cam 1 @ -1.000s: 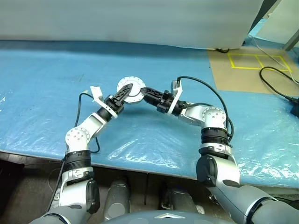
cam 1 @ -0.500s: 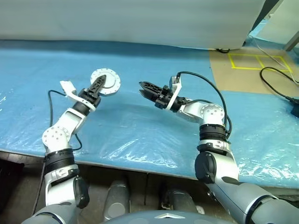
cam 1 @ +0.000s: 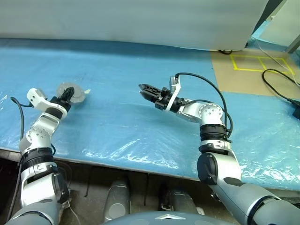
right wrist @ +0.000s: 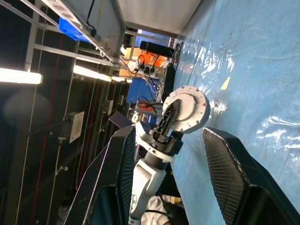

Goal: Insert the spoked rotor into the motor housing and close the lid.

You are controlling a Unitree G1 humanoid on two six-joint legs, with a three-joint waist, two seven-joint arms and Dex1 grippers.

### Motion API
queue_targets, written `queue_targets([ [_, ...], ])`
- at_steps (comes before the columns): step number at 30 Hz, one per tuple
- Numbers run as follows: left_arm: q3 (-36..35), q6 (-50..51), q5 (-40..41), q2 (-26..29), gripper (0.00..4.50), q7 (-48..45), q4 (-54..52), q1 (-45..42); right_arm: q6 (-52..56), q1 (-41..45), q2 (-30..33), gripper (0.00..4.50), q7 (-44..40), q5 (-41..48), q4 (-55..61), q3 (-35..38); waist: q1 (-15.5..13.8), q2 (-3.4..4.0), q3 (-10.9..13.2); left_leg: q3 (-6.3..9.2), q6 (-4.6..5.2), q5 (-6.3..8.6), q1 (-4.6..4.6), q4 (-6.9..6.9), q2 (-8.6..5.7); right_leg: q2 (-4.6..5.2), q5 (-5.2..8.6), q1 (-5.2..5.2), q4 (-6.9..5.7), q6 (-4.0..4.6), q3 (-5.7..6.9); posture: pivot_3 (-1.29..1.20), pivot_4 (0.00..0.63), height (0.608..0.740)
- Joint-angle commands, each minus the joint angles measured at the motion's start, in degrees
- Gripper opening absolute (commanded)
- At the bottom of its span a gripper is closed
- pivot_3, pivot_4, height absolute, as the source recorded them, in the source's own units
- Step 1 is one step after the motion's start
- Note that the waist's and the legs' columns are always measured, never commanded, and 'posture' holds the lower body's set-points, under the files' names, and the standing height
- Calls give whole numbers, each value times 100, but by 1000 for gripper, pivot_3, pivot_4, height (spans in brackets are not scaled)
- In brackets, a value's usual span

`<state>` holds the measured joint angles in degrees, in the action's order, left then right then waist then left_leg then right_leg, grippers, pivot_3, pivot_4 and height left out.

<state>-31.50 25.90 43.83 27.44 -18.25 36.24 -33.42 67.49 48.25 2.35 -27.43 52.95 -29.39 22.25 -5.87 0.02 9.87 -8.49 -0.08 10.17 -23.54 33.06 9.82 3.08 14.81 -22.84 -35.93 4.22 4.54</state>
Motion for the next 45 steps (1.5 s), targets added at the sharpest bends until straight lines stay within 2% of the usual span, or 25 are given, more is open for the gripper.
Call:
queue_targets([
  [1,74,-437,-291,249,2679,-454,349,-464,-23,-18,26,2377,-81,70,194,-9,3,-5,-1,0,0,0,0,1,0,1,-1,0,0,0,0,0,150,740],
  [9,216,-805,-858,240,2679,-712,1287,-821,-19,-140,66,2377,-56,37,332,-93,16,-8,-2,-1,-1,0,2,2,1,2,-5,-1,-2,5,0,0,150,740],
  [10,213,-856,-915,258,3237,-724,1388,-829,-16,-154,65,2419,-55,39,346,-99,22,-8,-2,-1,0,0,2,2,1,2,-6,-1,-2,6,0,0,150,740],
  [11,212,-898,-963,273,3428,-741,1447,-825,-11,-165,64,2419,-54,44,356,-101,35,-8,-2,-2,0,0,4,2,2,2,-6,-1,-3,7,0,0,150,740],
  [14,56,-900,-943,380,4411,-700,1561,-812,-9,-194,69,2419,-61,33,360,-124,38,-8,-2,-3,0,0,6,2,5,2,-8,-2,-4,10,1,0,150,740],
  [24,-338,-653,-780,989,4411,-941,1240,-644,-87,-188,45,2419,-132,-2,281,-201,28,-8,-2,-5,0,0,7,2,6,3,-8,-2,-5,13,2,0,150,740],
  [31,-329,-557,-834,1525,4411,-1189,1073,-972,-242,-142,137,2419,-226,-23,252,-204,16,-8,-2,-6,-1,0,10,2,6,4,-8,-1,-8,15,2,0,150,740],
  [34,-106,-506,-930,1619,4411,-1408,909,-1193,-330,-111,288,2419,-368,-96,357,-290,-13,-8,-2,-7,-1,1,9,2,4,6,-8,0,-6,15,2,0,150,740],
  [39,675,15,-951,1438,4411,-2232,-146,-1325,-788,-155,964,2419,-1145,-557,795,-851,-34,-8,-2,-9,-1,0,8,2,-3,14,-9,0,-6,14,2,0,150,740],
  [45,1799,495,-1070,1066,4411,-3070,-1786,-677,-1574,-354,1665,2419,-1979,-1254,1378,-1575,24,-8,-1,-10,-1,0,8,1,-3,14,-9,-1,-5,14,2,0,150,740],
])
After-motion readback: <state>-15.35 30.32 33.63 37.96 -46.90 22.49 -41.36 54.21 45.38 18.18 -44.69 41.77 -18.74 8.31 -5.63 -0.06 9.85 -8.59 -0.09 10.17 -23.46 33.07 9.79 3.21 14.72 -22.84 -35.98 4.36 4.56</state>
